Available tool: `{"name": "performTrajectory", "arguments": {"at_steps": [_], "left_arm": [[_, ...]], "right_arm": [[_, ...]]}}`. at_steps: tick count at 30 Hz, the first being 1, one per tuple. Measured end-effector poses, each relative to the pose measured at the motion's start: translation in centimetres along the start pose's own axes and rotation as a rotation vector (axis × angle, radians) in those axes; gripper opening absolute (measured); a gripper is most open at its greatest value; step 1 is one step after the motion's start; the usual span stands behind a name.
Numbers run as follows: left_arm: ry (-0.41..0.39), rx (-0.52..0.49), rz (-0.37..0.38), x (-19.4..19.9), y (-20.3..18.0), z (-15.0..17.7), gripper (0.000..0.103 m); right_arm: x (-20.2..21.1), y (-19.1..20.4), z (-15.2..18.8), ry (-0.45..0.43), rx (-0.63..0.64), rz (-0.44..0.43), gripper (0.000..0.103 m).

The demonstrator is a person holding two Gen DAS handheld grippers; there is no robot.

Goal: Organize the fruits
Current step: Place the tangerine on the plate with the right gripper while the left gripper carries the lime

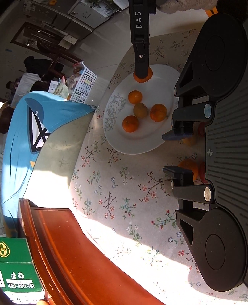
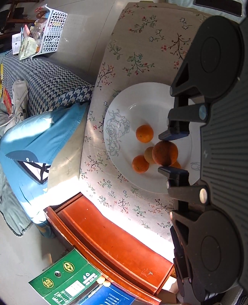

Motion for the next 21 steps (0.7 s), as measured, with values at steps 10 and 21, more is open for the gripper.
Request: {"name": "performTrajectory", "arguments": {"at_steps": [10, 21], "left_arm": [[0.106, -0.279, 0.041, 0.1, -3.6, 3.8, 0.028], [0.136, -0.339, -0.011, -1.5, -3.9, 4.5, 0.034]], "right_arm": [[0.1, 1.2, 0.7, 0.002, 0.028, -0.017, 0.030], [-0.5, 1.0, 1.1, 0.025, 0.010, -0.005, 0.030]]}}
Point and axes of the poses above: each gripper's, at about its wrist camera, not at the fingertips, and x roughly against the way its jaws point, y to its left, z to its underside, the point moved 1 cm from there along -x, roughly the way its jaws point, and after that the axes turned 9 degrees about z, right-handed, at the moved point
